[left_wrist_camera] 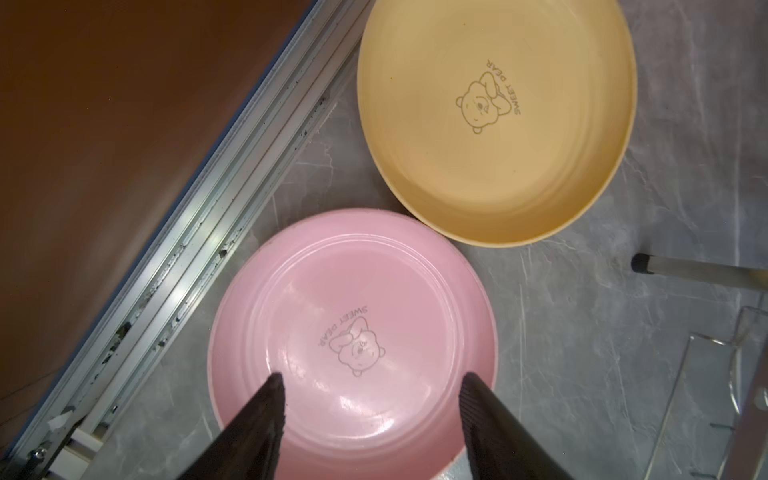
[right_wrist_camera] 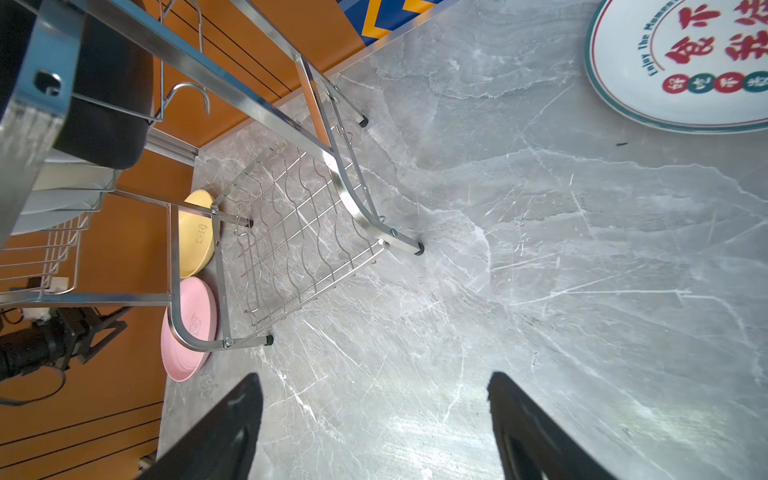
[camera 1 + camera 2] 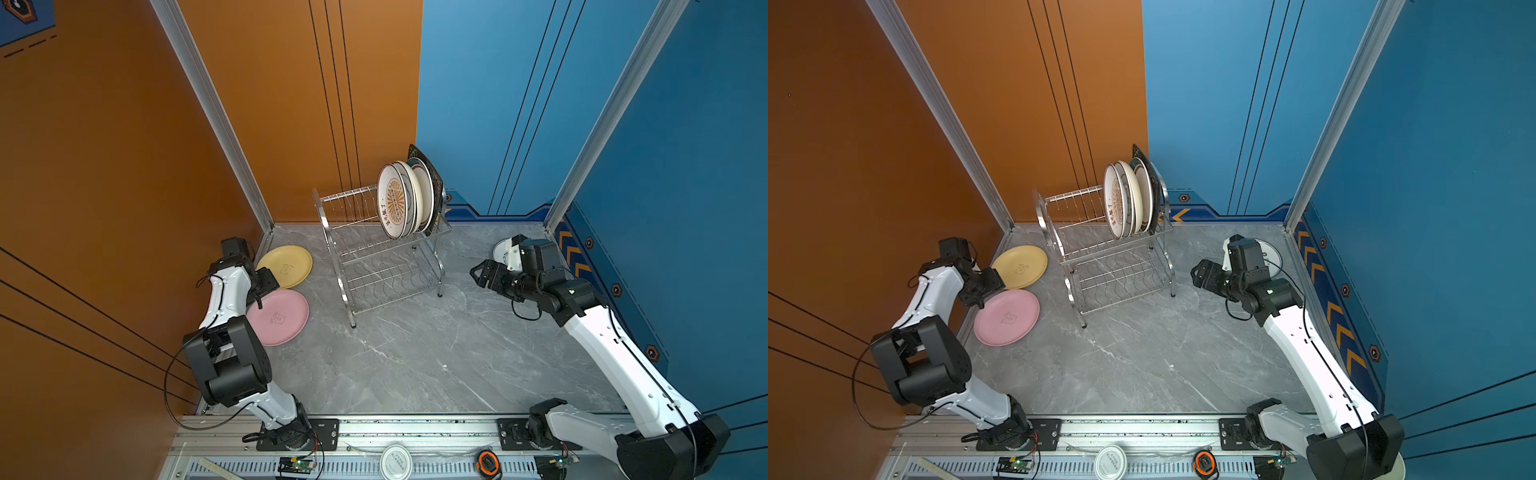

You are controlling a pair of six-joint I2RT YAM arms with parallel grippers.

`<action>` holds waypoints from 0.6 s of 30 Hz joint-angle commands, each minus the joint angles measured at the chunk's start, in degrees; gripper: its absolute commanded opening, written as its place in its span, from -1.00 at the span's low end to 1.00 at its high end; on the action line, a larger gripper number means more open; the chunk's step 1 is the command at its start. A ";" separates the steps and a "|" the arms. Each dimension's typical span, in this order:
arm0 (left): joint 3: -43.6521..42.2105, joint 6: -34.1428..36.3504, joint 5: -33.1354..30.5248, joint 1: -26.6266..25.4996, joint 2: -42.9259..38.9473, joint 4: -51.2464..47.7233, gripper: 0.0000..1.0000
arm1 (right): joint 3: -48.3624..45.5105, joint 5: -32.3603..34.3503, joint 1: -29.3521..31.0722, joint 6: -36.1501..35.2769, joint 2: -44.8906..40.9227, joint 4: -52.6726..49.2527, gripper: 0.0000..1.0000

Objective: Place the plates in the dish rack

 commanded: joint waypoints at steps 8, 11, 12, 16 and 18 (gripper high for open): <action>11.95 2.32 -3.96 0.56 14.98 5.28 0.25 | 1.45 -7.61 -3.74 -0.27 3.61 2.32 0.72; 15.19 2.34 -4.55 0.61 18.39 5.15 0.09 | 1.82 -7.38 -3.94 -0.12 4.21 2.32 0.71; 15.79 2.39 -4.97 0.63 19.12 5.19 0.05 | 1.95 -7.28 -3.92 -0.07 4.33 2.34 0.71; 16.89 2.16 -5.86 0.74 20.74 5.11 -0.21 | 2.40 -6.61 -4.01 0.23 4.84 2.58 0.71; 16.74 1.77 -5.77 0.77 21.12 5.17 -0.24 | 2.56 -6.41 -4.01 0.30 5.15 2.76 0.71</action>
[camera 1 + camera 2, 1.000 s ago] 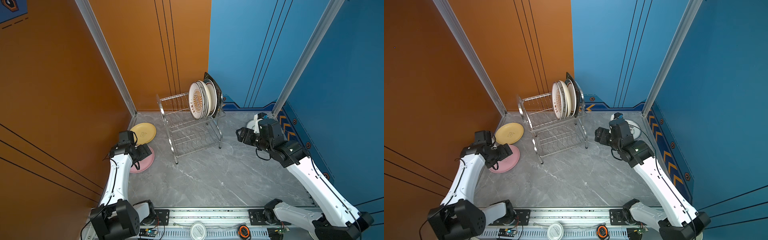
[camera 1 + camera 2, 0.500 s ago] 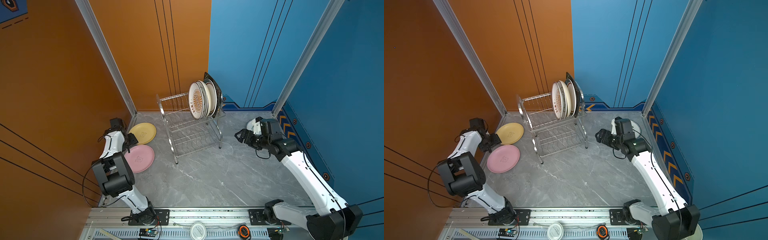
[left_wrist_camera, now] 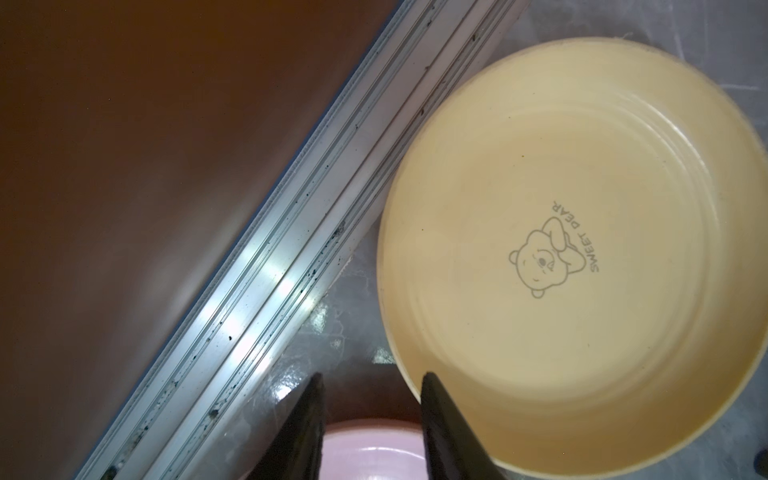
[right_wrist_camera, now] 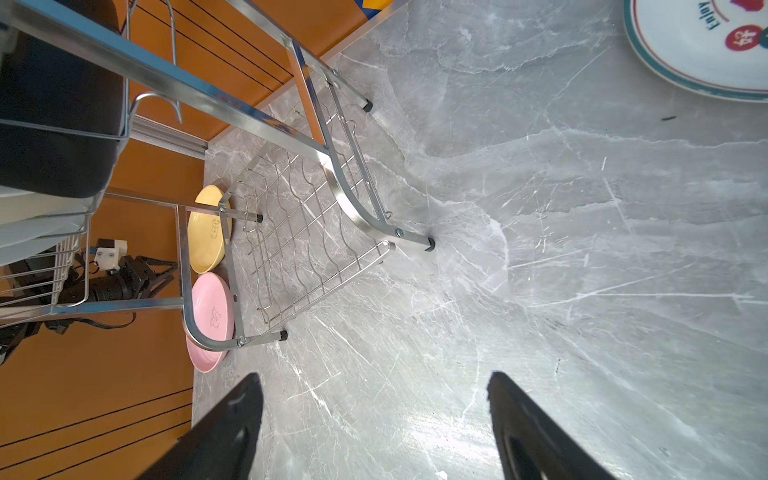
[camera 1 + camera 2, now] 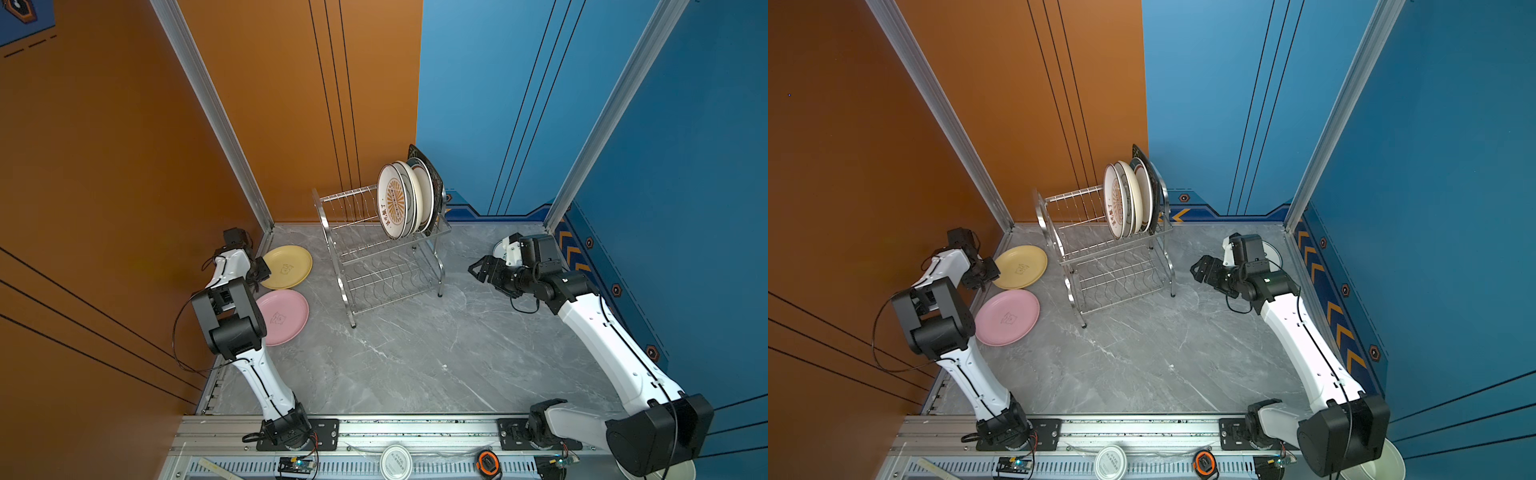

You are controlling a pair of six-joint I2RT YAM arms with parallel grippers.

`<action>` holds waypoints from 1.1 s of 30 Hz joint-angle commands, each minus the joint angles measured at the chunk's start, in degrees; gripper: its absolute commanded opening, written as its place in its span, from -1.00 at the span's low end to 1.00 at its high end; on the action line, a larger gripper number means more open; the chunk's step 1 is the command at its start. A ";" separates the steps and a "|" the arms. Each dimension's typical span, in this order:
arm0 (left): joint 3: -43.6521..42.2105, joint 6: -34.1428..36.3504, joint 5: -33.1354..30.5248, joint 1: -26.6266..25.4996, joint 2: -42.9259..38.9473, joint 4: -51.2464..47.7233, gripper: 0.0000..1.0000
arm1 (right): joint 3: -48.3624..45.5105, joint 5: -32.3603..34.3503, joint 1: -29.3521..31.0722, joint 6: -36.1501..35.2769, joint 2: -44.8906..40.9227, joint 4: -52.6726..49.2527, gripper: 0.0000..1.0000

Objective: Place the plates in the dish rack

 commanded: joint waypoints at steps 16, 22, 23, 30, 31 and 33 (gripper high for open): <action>-0.14 0.62 -0.35 1.13 2.75 -1.15 -0.36 | 3.43 -0.40 -0.47 0.15 2.42 2.15 0.70; -1.60 0.85 -0.08 1.22 2.23 -1.37 -0.37 | 3.24 -0.40 -0.49 0.03 2.00 2.36 0.70; -1.85 0.82 -0.05 1.28 2.14 -1.37 -0.37 | 3.16 -0.40 -0.48 0.07 1.91 2.35 0.70; -1.66 0.67 0.76 1.60 3.71 -1.37 -0.43 | 2.31 -0.31 -0.88 0.05 0.73 2.43 0.70; -1.55 0.60 0.84 1.70 3.89 -1.42 -0.44 | 2.14 -0.46 -0.98 0.07 0.64 2.39 0.70; -1.63 0.43 1.29 1.79 3.98 -1.40 -0.46 | 1.98 -0.40 -1.19 0.22 0.20 2.43 0.70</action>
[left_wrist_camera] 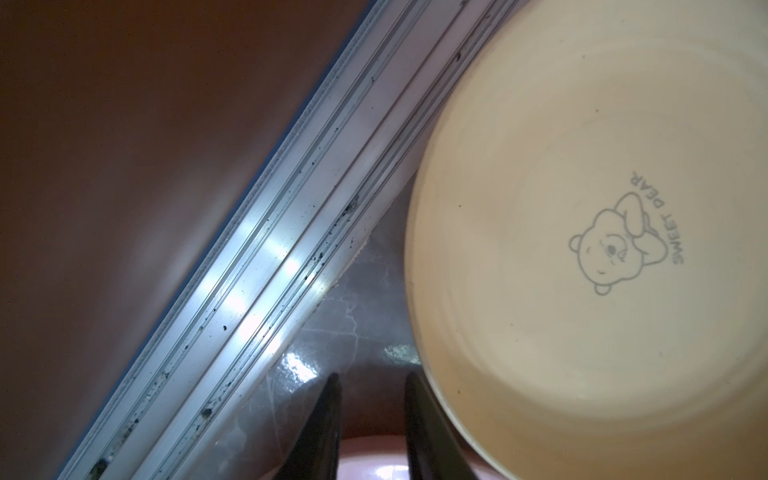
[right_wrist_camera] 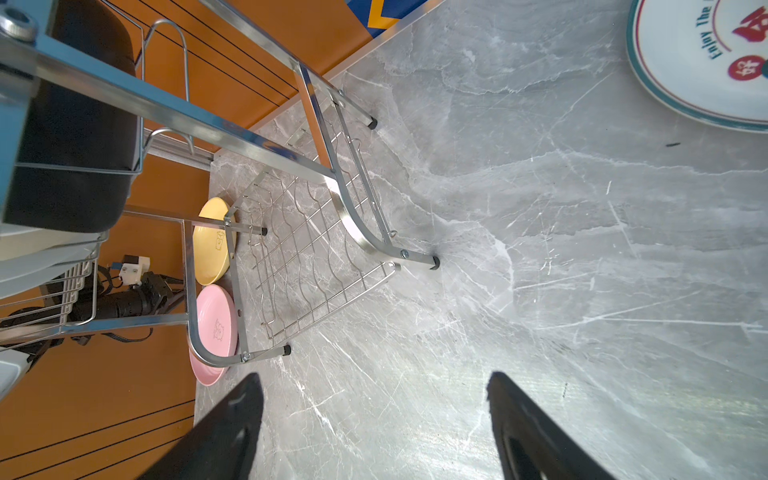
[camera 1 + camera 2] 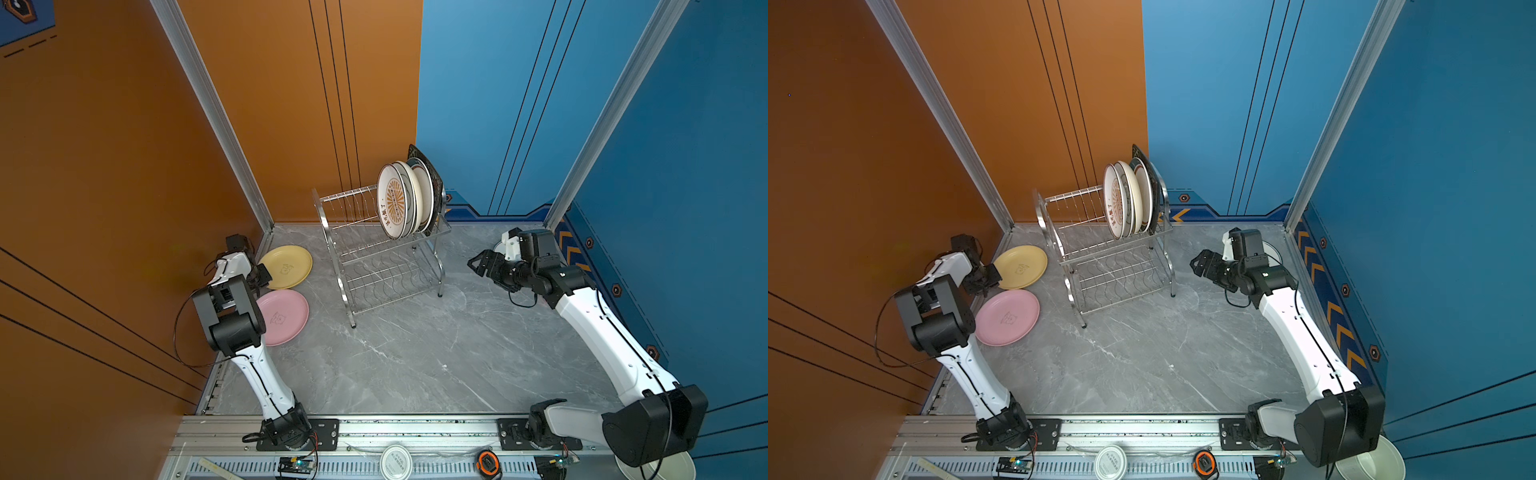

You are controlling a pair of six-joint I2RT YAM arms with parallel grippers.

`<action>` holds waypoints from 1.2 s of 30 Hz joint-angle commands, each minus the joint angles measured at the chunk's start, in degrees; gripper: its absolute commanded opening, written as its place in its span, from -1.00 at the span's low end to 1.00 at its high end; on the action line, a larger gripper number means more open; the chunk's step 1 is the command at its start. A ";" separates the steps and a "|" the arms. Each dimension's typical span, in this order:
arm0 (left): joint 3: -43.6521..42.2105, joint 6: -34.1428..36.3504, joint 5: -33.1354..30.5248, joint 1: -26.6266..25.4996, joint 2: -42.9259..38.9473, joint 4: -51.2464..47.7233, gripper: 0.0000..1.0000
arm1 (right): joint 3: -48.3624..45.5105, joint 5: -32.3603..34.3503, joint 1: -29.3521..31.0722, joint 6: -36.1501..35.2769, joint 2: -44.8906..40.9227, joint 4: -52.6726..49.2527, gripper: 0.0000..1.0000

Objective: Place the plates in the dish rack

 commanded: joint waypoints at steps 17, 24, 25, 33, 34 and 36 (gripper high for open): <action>-0.70 0.47 2.44 0.39 1.78 -2.65 -0.50 | -0.58 -0.15 -1.15 0.17 -2.44 1.21 0.71; -1.13 0.56 2.90 0.35 2.00 -3.00 -0.50 | -0.75 0.11 -1.14 0.31 -2.95 1.30 0.71; -1.34 0.55 2.93 0.36 2.04 -2.99 -0.50 | -0.70 0.18 -1.22 0.31 -3.05 1.30 0.72; -4.04 0.38 4.03 0.00 -0.10 -3.35 -0.51 | -1.02 -0.15 -1.53 0.31 -3.44 1.21 0.72; -4.65 0.45 4.25 -0.11 -0.62 -3.35 -0.51 | -1.18 -0.25 -1.50 0.23 -3.50 1.21 0.72; -5.71 0.47 4.38 -0.26 -1.58 -3.55 -0.51 | -1.28 -0.25 -1.51 0.07 -3.63 1.30 0.72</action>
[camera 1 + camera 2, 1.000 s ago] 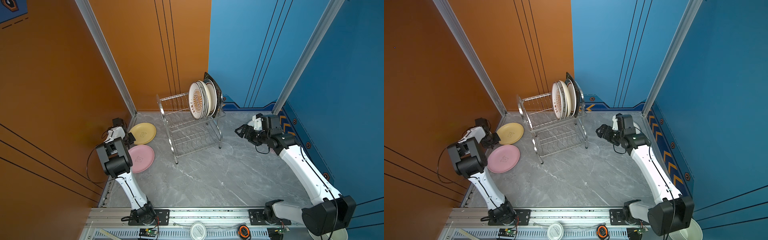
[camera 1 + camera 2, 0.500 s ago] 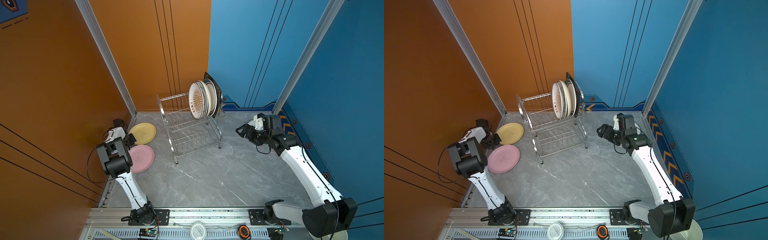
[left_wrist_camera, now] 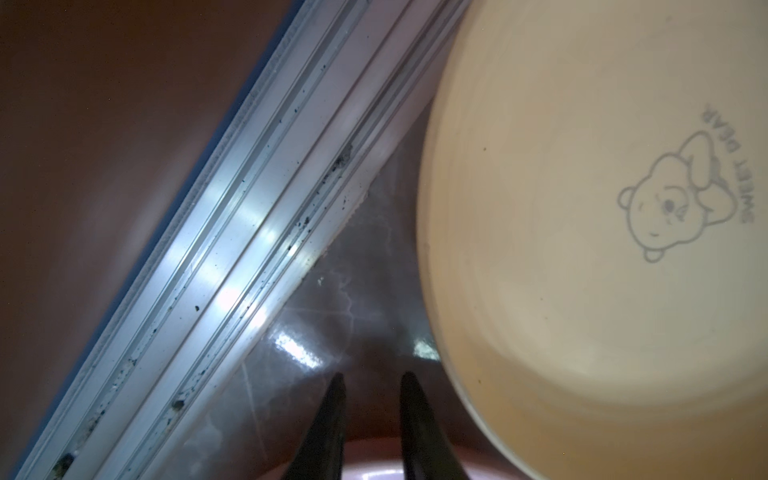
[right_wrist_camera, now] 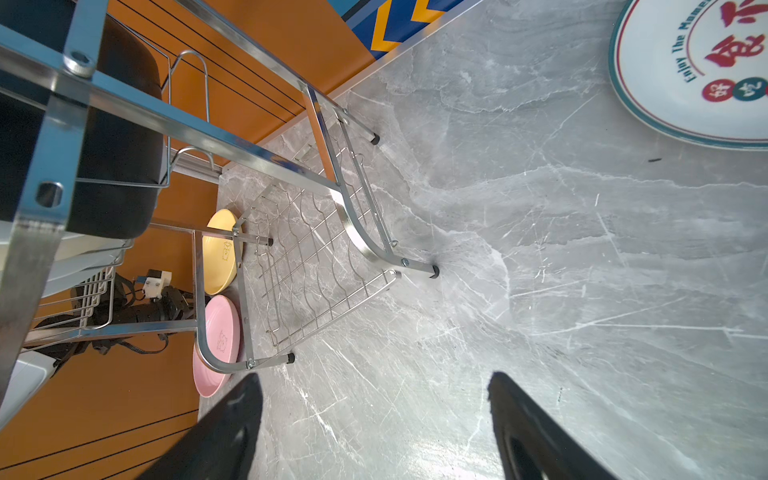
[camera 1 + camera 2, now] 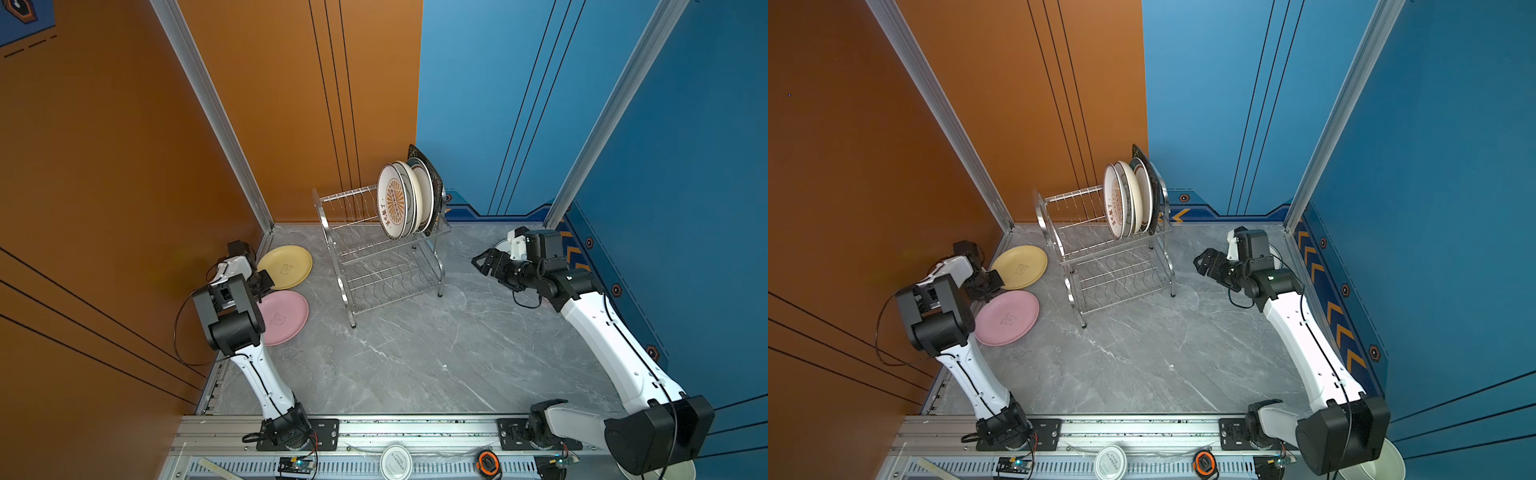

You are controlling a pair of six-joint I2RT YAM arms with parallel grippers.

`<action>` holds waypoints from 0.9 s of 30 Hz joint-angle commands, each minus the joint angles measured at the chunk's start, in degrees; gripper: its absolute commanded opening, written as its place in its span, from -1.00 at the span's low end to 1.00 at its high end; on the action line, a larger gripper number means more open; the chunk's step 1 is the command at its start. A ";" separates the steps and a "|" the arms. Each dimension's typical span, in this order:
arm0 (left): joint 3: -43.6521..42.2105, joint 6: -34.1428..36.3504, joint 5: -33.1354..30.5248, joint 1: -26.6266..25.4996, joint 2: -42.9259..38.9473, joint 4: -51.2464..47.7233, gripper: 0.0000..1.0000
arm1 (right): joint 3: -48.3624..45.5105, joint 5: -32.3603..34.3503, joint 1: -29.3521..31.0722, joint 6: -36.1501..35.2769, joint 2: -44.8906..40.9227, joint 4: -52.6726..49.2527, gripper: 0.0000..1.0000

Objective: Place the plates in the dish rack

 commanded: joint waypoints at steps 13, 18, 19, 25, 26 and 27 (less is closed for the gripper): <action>-13.77 -0.30 2.35 -3.96 -11.76 -3.23 -0.52 | -2.51 -2.00 -1.61 -0.38 -3.40 1.41 0.73; -19.95 -0.21 2.49 -4.93 -16.58 -3.80 -0.52 | -3.99 -3.21 -2.71 -0.29 -5.23 1.34 0.73; -21.23 -0.28 2.82 -5.05 -17.57 -3.96 -0.52 | -4.34 -3.40 -2.85 -0.30 -5.66 1.34 0.73; -27.48 -1.15 5.02 -7.28 -23.37 -5.08 -0.52 | -6.10 -4.37 -3.40 -0.18 -7.47 1.26 0.74; -29.86 -1.43 5.76 -7.72 -24.23 -5.12 -0.52 | -6.28 -4.46 -3.38 -0.14 -7.82 1.25 0.74; -31.18 -1.72 6.34 -8.16 -25.16 -5.13 -0.52 | -6.55 -4.55 -3.38 -0.07 -8.13 1.18 0.74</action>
